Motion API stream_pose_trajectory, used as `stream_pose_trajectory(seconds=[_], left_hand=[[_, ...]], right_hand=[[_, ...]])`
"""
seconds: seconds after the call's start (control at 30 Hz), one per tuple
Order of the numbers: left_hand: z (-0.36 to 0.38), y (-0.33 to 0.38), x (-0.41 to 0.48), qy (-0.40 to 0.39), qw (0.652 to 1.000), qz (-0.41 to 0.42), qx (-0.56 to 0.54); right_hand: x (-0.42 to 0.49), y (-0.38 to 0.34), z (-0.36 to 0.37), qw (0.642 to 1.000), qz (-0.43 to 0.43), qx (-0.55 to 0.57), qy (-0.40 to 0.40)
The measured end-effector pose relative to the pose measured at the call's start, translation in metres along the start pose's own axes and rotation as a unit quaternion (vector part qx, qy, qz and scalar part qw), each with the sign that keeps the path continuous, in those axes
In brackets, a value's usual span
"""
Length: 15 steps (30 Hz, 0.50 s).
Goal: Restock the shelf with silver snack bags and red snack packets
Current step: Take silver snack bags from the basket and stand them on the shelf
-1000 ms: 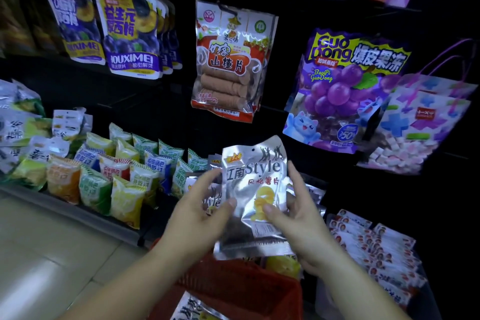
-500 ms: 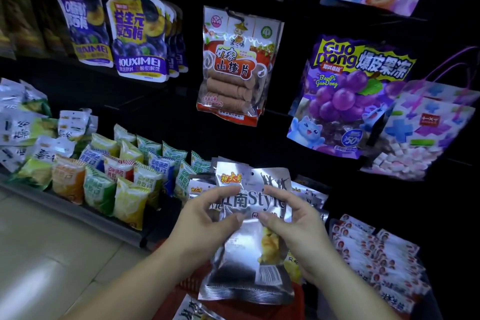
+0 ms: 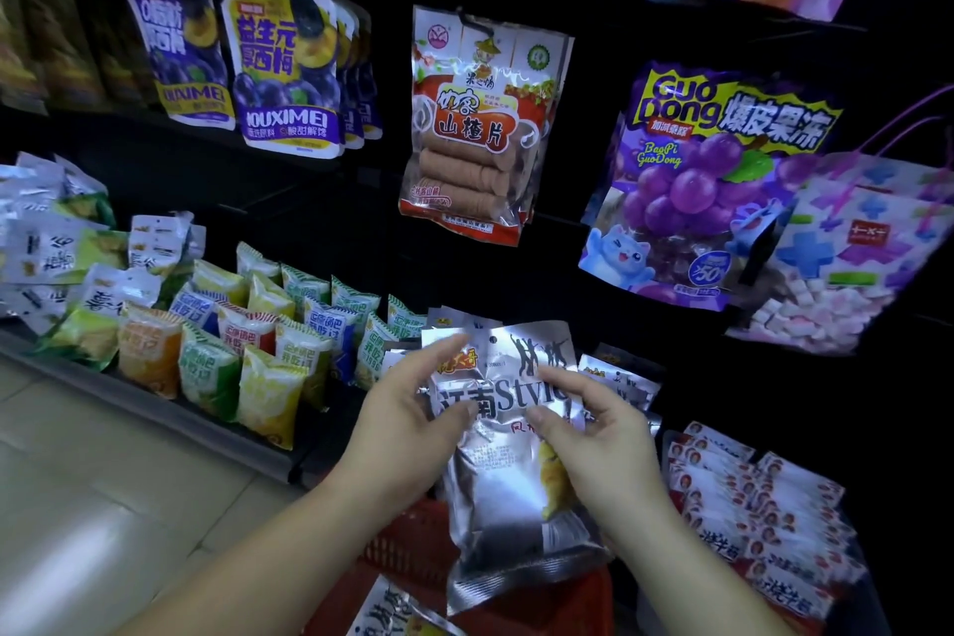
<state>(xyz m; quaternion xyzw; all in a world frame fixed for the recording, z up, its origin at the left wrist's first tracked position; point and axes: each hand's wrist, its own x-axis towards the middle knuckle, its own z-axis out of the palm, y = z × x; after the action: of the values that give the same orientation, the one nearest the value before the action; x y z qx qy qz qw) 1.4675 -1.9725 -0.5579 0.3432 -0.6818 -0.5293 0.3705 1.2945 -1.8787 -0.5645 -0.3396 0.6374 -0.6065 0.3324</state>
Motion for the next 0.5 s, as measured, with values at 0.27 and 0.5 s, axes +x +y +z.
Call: stream_pose_trajectory(seconds=[0.27, 0.5], left_hand=[[0.009, -0.001, -0.012, -0.063, 0.997, -0.035, -0.011], [0.007, -0.001, -0.008, -0.017, 0.998, -0.051, -0.018]], right_hand=[[0.004, 0.000, -0.002, 0.994, -0.016, 0.036, 0.097], [0.000, -0.009, -0.010, 0.999, 0.009, -0.005, -0.052]])
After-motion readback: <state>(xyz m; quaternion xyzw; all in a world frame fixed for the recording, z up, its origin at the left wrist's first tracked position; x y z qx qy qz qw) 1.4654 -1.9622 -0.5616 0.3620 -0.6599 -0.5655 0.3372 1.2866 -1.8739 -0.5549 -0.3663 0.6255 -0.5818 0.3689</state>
